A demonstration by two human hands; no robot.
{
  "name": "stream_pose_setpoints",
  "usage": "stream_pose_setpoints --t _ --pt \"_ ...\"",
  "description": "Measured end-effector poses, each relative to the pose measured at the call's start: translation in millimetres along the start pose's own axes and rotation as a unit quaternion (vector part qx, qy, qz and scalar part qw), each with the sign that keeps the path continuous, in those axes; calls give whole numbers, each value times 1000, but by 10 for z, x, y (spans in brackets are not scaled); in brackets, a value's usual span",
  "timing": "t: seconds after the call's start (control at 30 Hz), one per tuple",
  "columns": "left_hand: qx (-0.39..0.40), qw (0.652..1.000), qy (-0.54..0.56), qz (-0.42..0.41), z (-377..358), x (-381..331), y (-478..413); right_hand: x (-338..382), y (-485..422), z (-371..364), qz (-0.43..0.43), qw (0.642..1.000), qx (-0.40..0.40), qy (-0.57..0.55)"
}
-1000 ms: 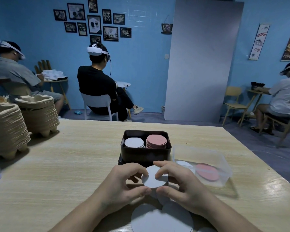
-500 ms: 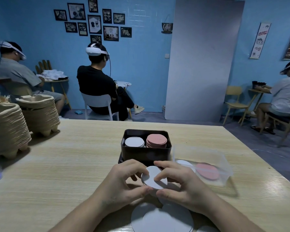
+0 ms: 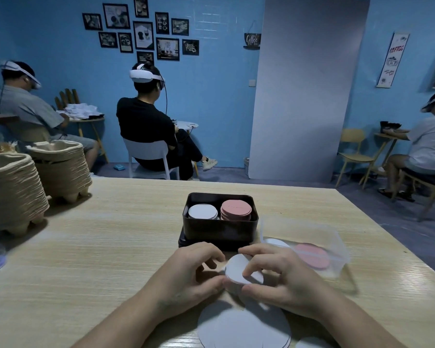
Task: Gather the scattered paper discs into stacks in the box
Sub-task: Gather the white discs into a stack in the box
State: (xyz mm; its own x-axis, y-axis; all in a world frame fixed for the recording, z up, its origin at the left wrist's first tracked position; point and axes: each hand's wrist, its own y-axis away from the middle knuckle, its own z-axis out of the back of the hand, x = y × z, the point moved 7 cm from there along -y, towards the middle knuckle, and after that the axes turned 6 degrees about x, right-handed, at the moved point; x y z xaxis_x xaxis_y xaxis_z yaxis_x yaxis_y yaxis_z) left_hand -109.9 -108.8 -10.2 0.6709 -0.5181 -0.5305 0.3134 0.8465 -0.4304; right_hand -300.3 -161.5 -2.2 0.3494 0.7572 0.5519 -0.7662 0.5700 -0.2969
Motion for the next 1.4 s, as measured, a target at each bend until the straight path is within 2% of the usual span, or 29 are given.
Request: stream_pose_setpoints --t 0.17,0.3,0.6,0.97,1.17,1.3,1.4 --pt "16 999 -37 21 -29 53 -8 -78 71 48 -36 998 32 43" --pt "58 996 -60 21 -103 39 -26 -77 82 52 -64 994 61 70" --pt "137 983 -118 37 -257 55 -137 -49 222 72 -56 998 11 20" --pt "108 989 -95 46 -95 71 -106 -27 203 20 -41 998 -7 41" --pt "52 992 -86 69 157 174 56 -63 203 15 -35 998 -6 45" --pt "7 996 -66 59 190 96 60 -88 198 0 -31 998 -3 49" --pt "5 998 -48 42 127 29 49 -82 188 -23 -31 999 1 43"
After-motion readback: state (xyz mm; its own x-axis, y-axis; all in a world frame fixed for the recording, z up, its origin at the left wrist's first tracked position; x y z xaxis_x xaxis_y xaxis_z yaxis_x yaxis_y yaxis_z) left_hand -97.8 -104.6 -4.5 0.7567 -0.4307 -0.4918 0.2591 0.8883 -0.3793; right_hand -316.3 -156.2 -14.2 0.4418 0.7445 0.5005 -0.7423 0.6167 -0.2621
